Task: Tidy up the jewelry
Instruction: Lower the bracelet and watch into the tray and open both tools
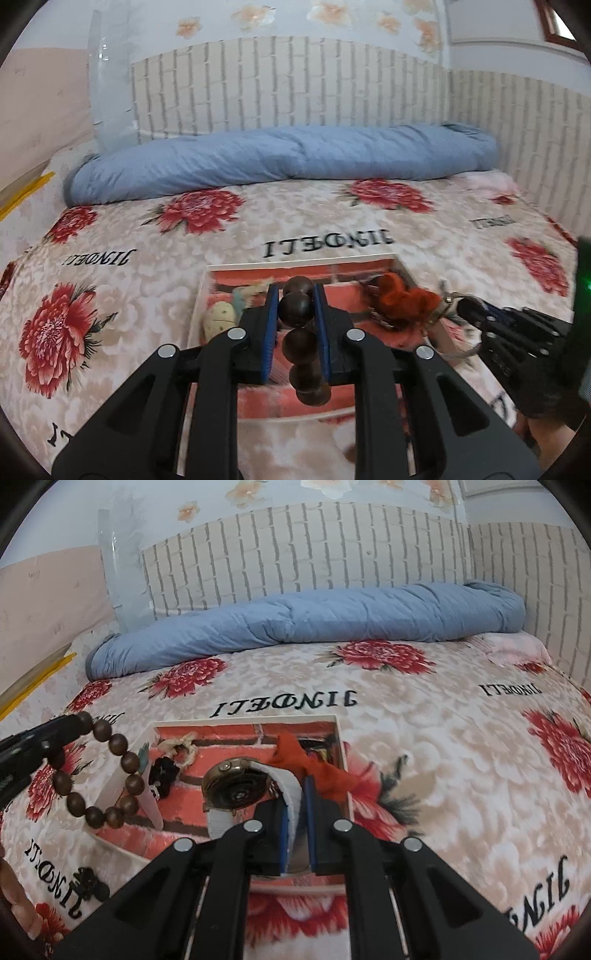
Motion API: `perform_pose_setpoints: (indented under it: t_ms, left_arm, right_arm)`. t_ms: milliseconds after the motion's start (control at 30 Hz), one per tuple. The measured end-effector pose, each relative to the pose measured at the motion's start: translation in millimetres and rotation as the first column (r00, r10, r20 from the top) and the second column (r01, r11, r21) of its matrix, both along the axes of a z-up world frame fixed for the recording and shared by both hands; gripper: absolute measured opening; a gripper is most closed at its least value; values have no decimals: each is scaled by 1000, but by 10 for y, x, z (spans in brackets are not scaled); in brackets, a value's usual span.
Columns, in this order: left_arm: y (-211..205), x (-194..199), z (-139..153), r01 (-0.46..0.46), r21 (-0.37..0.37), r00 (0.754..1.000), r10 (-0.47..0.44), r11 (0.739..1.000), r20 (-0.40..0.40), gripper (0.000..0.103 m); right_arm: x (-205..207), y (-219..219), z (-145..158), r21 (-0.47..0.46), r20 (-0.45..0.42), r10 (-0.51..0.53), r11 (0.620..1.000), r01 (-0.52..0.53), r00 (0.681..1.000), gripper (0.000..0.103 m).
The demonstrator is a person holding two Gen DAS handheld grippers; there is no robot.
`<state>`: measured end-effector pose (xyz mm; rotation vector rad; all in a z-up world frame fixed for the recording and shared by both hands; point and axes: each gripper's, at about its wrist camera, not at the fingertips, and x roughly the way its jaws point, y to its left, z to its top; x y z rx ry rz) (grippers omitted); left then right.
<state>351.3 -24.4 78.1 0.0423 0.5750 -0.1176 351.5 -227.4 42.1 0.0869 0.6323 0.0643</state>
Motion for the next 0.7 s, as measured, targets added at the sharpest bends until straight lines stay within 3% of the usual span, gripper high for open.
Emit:
perform_pose_setpoints:
  t_ms: [333,700]
  left_arm:
    - [119,425,-582,-49,27,993,51,998,-108,18]
    - [141,589,-895,-86,83,983,98,993,-156,18]
  right_arm:
    - [325,235,-402,-66,-57,29,997,-33,998,8]
    - [493,179,-636,-69,-92,23,997,-29,996,8]
